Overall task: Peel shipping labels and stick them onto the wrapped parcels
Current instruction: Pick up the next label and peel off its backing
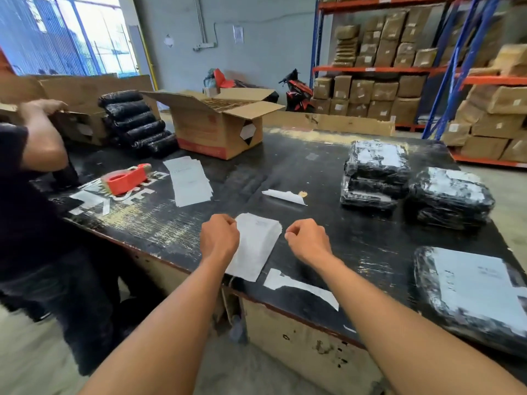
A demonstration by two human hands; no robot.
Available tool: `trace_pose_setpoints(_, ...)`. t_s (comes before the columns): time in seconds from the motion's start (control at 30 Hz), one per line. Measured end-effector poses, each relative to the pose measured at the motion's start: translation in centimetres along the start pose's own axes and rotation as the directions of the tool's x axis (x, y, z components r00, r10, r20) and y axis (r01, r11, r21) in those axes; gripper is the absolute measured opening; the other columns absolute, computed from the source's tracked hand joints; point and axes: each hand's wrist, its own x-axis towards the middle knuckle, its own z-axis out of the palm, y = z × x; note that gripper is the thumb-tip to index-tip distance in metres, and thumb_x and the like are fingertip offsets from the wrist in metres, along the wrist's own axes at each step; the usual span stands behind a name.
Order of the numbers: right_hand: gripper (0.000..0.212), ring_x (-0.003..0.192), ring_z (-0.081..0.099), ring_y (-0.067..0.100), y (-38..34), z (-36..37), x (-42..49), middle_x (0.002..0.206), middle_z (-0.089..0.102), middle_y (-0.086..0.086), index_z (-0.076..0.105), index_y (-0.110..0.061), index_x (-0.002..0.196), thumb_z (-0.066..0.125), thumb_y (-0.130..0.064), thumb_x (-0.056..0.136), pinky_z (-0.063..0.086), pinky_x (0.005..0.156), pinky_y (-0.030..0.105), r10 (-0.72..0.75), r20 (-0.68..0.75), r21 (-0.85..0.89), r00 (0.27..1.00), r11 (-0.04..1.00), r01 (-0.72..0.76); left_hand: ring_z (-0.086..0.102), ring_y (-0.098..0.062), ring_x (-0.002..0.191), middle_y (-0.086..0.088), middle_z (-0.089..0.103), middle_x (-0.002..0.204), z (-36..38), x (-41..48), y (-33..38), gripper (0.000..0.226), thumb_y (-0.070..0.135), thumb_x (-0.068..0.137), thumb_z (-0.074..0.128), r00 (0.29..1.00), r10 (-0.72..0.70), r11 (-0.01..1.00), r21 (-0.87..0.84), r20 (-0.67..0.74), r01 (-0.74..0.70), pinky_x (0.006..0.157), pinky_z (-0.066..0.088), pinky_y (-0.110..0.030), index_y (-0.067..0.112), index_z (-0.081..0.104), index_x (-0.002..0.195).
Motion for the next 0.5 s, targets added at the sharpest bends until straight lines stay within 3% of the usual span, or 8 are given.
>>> trace_pose_setpoints(0.17, 0.02, 0.091, 0.063, 0.031, -2.7, 3.4, 2.1, 0.093, 0.072, 0.004, 0.074, -0.022, 0.088, 0.054, -0.017, 0.09, 0.05, 0.072, 0.035, 0.077, -0.05, -0.011, 0.996, 0.997, -0.077, 0.066, -0.026, 0.086, -0.005, 0.074, 0.096, 0.3, 3.8, -2.0, 0.018, 0.016, 0.092, 0.057, 0.992, 0.093, 0.994, 0.049, 0.087, -0.098, 0.074, 0.052, -0.031, 0.022, 0.074, 0.092)
trace_pose_setpoints(0.27, 0.017, 0.091, 0.064, 0.032, -3.1, 4.6, 2.9, 0.093, 0.072, 0.005, 0.073, -0.021, 0.085, 0.057, -0.022, 0.089, 0.054, 0.077, 0.036, 0.115, -0.076, -0.007, 0.991, 0.993, -0.115, 0.068, -0.028, 0.095, -0.007, 0.073, 0.105, 1.2, 5.2, -2.2, 0.017, 0.018, 0.094, 0.06, 0.977, 0.165, 0.984, 0.046, 0.135, -0.173, 0.082, 0.053, -0.032, 0.02, 0.075, 0.102)
trace_pose_setpoints(0.37, 0.012, 0.095, 0.065, 0.03, -3.5, 5.4, 3.7, 0.095, 0.072, 0.003, 0.072, -0.025, 0.086, 0.061, -0.028, 0.088, 0.054, 0.082, 0.037, 0.124, -0.085, -0.017, 0.989, 0.992, -0.126, 0.067, -0.03, 0.097, -0.009, 0.074, 0.101, 1.8, 6.4, -2.6, 0.019, 0.013, 0.093, 0.059, 0.961, 0.205, 0.975, 0.049, 0.184, -0.217, 0.084, 0.051, -0.034, 0.014, 0.077, 0.098)
trace_pose_setpoints(0.43, 0.015, 0.105, 0.063, 0.029, -3.7, 5.9, 4.3, 0.106, 0.071, 0.003, 0.073, -0.027, 0.1, 0.063, -0.03, 0.089, 0.053, 0.087, 0.038, 0.127, -0.078, -0.04, 0.989, 0.991, -0.131, 0.068, -0.031, 0.092, -0.011, 0.074, 0.093, 2.1, 7.2, -2.9, 0.018, 0.009, 0.089, 0.06, 0.954, 0.202, 0.973, 0.062, 0.222, -0.221, 0.078, 0.052, -0.034, 0.012, 0.077, 0.087)
trace_pose_setpoints(0.5, 0.033, 0.121, 0.055, 0.03, -3.5, 6.3, 4.9, 0.126, 0.064, 0.003, 0.066, -0.027, 0.122, 0.064, -0.032, 0.09, 0.048, 0.098, 0.041, 0.121, -0.045, -0.113, 0.992, 0.986, -0.126, 0.067, -0.03, 0.09, -0.01, 0.073, 0.091, 2.4, 8.1, -3.2, 0.007, 0.013, 0.086, 0.069, 0.95, 0.177, 0.978, 0.059, 0.256, -0.198, 0.074, 0.051, -0.031, 0.014, 0.076, 0.084)
